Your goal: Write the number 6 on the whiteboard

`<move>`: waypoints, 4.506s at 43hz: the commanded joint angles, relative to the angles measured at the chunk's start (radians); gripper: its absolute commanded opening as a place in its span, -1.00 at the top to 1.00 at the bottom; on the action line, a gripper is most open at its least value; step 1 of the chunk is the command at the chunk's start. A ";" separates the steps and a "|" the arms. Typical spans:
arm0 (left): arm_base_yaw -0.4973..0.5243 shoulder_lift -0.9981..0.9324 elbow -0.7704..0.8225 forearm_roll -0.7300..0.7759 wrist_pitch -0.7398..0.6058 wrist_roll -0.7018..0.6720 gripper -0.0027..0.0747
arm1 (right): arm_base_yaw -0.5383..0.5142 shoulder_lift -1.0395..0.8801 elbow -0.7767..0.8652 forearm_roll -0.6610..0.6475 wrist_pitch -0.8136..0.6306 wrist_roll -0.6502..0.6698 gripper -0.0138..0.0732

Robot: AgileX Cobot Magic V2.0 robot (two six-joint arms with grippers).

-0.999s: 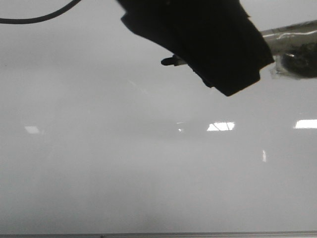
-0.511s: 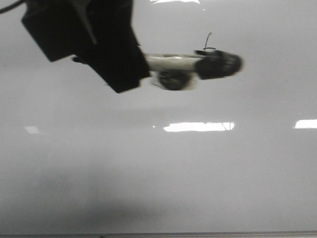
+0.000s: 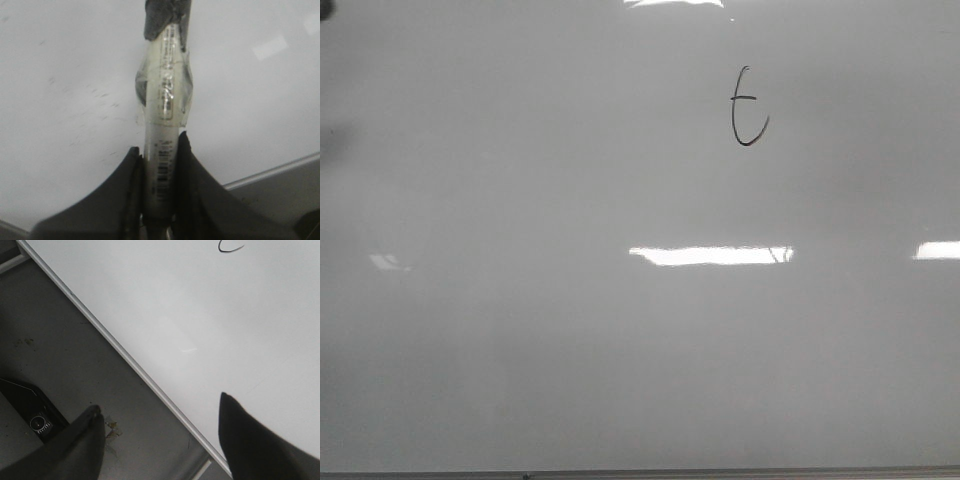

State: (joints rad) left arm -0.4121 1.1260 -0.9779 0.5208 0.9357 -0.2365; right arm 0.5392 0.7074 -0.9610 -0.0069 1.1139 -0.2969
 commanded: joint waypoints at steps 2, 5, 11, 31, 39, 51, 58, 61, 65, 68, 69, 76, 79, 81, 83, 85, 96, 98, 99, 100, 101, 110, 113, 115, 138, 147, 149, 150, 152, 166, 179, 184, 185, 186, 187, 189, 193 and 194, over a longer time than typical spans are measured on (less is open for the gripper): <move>0.158 -0.097 0.089 0.023 -0.210 -0.105 0.91 | -0.005 -0.002 -0.034 -0.014 -0.053 -0.001 -0.49; 0.245 -0.128 0.168 0.006 -0.349 -0.175 0.91 | -0.005 -0.002 -0.034 -0.014 -0.055 -0.001 -0.49; 0.356 -0.141 0.312 -0.084 -0.683 -0.222 0.91 | -0.005 -0.002 -0.034 -0.013 -0.071 -0.001 -0.49; 0.380 0.067 0.444 -0.098 -1.191 -0.210 0.91 | -0.005 -0.002 -0.034 -0.010 -0.082 -0.001 -0.49; 0.380 0.188 0.444 -0.133 -1.370 -0.131 0.91 | -0.005 -0.002 -0.034 -0.010 -0.082 -0.001 -0.49; 0.380 0.315 0.444 -0.398 -1.561 0.110 0.90 | -0.005 -0.002 -0.034 -0.009 -0.079 -0.001 -0.49; 0.380 0.348 0.444 -0.398 -1.593 0.110 0.68 | -0.005 -0.002 -0.034 -0.008 -0.079 -0.001 -0.49; 0.380 0.350 0.444 -0.398 -1.593 0.110 0.43 | -0.005 -0.002 -0.034 -0.008 -0.079 -0.001 -0.49; 0.380 0.350 0.444 -0.398 -1.593 0.110 0.10 | -0.005 -0.002 -0.034 -0.008 -0.079 -0.001 -0.49; 0.380 0.350 0.444 -0.398 -1.593 0.110 -0.04 | -0.005 -0.002 -0.034 -0.008 -0.082 -0.001 -0.49; 0.380 0.348 0.444 -0.398 -1.591 0.110 -0.06 | -0.005 -0.002 -0.034 -0.008 -0.082 -0.001 -0.49; 0.380 0.273 0.444 -0.398 -1.502 0.110 -0.08 | -0.005 -0.002 -0.034 -0.008 -0.074 0.010 -0.49; 0.380 0.219 0.439 -0.386 -1.451 0.110 -0.08 | -0.005 -0.002 -0.034 -0.010 -0.068 0.035 -0.49; 0.380 0.184 0.432 -0.374 -1.398 0.110 -0.08 | -0.005 -0.002 -0.034 -0.015 -0.064 0.059 -0.49; 0.380 0.139 0.417 -0.357 -1.319 0.110 -0.08 | -0.005 -0.002 -0.034 -0.030 -0.055 0.090 -0.49; 0.380 0.093 0.395 -0.335 -1.231 0.110 -0.08 | -0.005 -0.003 -0.035 -0.050 -0.043 0.122 -0.49; 0.359 -0.123 0.233 -0.301 -0.684 0.110 -0.08 | -0.005 -0.050 -0.035 -0.101 0.007 0.271 -0.49; 0.337 -0.163 0.202 -0.301 -0.580 0.119 -0.08 | -0.005 -0.065 -0.035 -0.084 0.007 0.277 -0.49; 0.325 -0.180 0.190 -0.301 -0.557 0.128 -0.08 | -0.005 -0.072 -0.035 -0.070 0.007 0.277 -0.49; 0.307 -0.197 0.179 -0.307 -0.515 0.133 -0.08 | -0.005 -0.079 -0.035 -0.059 0.006 0.277 -0.49; 0.293 -0.218 0.166 -0.313 -0.477 0.135 -0.08 | -0.005 -0.088 -0.035 -0.047 0.005 0.277 -0.49; 0.116 -0.357 0.127 -0.420 -0.307 0.163 -0.07 | -0.005 -0.131 -0.033 0.007 0.000 0.276 -0.49; 0.063 -0.399 0.129 -0.453 -0.273 0.163 -0.07 | -0.005 -0.136 -0.033 0.007 -0.001 0.276 -0.49; 0.024 -0.428 0.129 -0.467 -0.257 0.163 -0.07 | -0.005 -0.137 -0.033 0.007 -0.001 0.276 -0.49; -0.084 -0.487 0.129 -0.450 -0.251 0.211 0.38 | -0.005 -0.137 -0.033 0.007 -0.004 0.276 0.09; -0.084 -0.487 0.129 -0.443 -0.251 0.211 0.91 | -0.005 -0.137 -0.033 0.007 -0.004 0.276 0.76; -0.084 -0.487 0.129 -0.443 -0.251 0.211 0.98 | -0.005 -0.137 -0.033 0.007 -0.004 0.276 0.83; -0.084 -0.487 0.129 -0.443 -0.251 0.211 0.98 | -0.005 -0.137 -0.033 0.007 -0.004 0.276 0.85; -0.084 -0.487 0.129 -0.443 -0.251 0.211 0.98 | -0.005 -0.137 -0.033 0.007 -0.006 0.276 0.83; -0.084 -0.487 0.129 -0.443 -0.251 0.211 0.98 | -0.005 -0.137 -0.033 0.007 -0.026 0.276 0.84; -0.085 -0.494 0.134 -0.446 -0.253 0.211 0.98 | -0.005 -0.137 -0.033 0.007 -0.026 0.276 0.84; -0.040 -0.554 0.160 -0.423 -0.274 0.211 0.98 | -0.005 -0.137 -0.033 0.007 -0.024 0.276 0.84; -0.024 -0.574 0.178 -0.423 -0.290 0.211 0.98 | -0.005 -0.137 -0.033 0.007 -0.024 0.276 0.84; -0.007 -0.591 0.193 -0.423 -0.305 0.211 0.98 | -0.005 -0.137 -0.033 0.007 -0.023 0.276 0.84; 0.018 -0.609 0.211 -0.423 -0.327 0.211 0.98 | -0.005 -0.137 -0.033 0.007 -0.022 0.276 0.84; 0.058 -0.654 0.264 -0.423 -0.392 0.211 0.98 | -0.005 -0.137 -0.033 0.007 -0.022 0.276 0.84; 0.157 -0.754 0.403 -0.423 -0.560 0.211 0.98 | -0.005 -0.137 -0.033 0.007 -0.022 0.276 0.84; 0.178 -0.777 0.437 -0.425 -0.592 0.209 0.98 | -0.005 -0.137 -0.033 0.007 -0.022 0.276 0.84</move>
State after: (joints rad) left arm -0.2962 0.4100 -0.6086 0.0928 0.5369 -0.0237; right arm 0.5392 0.5693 -0.9624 0.0000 1.1564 -0.0193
